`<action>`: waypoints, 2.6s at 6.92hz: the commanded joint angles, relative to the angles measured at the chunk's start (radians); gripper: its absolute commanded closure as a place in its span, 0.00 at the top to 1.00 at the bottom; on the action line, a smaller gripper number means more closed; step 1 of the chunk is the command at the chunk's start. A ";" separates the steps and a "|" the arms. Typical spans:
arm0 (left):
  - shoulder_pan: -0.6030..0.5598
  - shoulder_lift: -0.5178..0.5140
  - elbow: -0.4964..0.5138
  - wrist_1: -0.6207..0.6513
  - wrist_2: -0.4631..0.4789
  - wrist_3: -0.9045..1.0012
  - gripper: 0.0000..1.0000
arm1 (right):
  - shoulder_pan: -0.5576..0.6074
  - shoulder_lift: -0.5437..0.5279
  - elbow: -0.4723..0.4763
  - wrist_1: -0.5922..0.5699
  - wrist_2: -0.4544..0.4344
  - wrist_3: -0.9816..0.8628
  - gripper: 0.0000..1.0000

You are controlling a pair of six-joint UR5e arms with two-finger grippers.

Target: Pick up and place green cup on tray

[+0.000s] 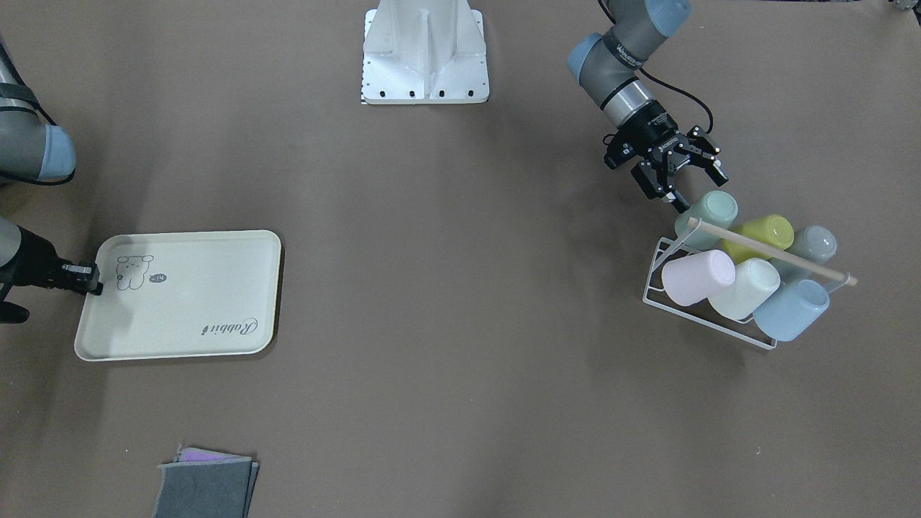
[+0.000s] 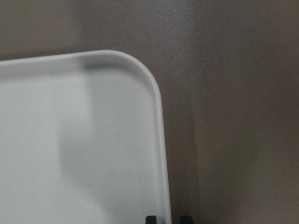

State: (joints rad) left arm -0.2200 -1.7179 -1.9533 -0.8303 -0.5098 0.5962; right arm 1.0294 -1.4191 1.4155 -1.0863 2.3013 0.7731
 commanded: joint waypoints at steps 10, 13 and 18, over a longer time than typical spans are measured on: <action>-0.035 -0.016 0.077 -0.001 0.066 -0.116 0.96 | 0.095 0.202 0.085 -0.006 0.224 -0.008 0.00; -0.038 -0.032 0.096 -0.004 0.067 -0.118 0.93 | -0.076 0.291 0.091 0.002 0.114 0.176 0.00; -0.038 -0.035 0.109 0.010 0.082 -0.113 0.93 | -0.284 0.371 0.071 0.081 -0.097 0.489 0.00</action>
State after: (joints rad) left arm -0.2578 -1.7524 -1.8456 -0.8263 -0.4373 0.4810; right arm 0.7877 -1.0582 1.4947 -1.0295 2.2327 1.1841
